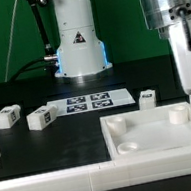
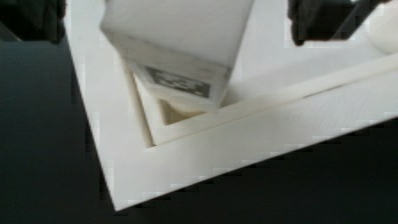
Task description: Assemble one leg
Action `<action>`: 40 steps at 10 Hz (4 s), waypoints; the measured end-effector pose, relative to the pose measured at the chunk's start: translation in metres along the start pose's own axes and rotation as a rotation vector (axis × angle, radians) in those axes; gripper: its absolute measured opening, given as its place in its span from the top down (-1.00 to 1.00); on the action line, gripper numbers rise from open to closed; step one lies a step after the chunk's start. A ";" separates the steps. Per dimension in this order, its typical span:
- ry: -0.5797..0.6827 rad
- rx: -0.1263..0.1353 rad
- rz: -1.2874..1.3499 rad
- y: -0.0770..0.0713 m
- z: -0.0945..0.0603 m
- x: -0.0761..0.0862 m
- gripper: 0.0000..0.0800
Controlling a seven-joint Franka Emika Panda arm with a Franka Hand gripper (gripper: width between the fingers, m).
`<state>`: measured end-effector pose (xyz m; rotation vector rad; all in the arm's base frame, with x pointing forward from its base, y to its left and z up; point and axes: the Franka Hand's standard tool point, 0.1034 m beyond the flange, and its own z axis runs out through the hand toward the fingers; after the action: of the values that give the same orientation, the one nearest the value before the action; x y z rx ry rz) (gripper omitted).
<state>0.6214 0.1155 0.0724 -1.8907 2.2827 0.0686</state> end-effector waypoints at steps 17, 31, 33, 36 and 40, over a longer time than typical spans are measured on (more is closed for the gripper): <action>0.026 -0.117 -1.352 0.002 0.001 0.002 -0.10; 0.071 0.003 -0.138 0.004 0.003 -0.006 0.27; 0.063 0.012 0.026 0.004 0.003 -0.005 0.27; 0.070 0.029 0.217 0.004 0.002 -0.003 0.27; 0.067 0.035 0.208 0.002 0.002 0.000 0.27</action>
Offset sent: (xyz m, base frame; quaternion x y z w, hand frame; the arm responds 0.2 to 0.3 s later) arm 0.0020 0.0021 -0.0005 -0.0238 -0.0043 -0.2638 0.9643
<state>0.6196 0.1161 0.0707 -1.6572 2.5012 -0.0077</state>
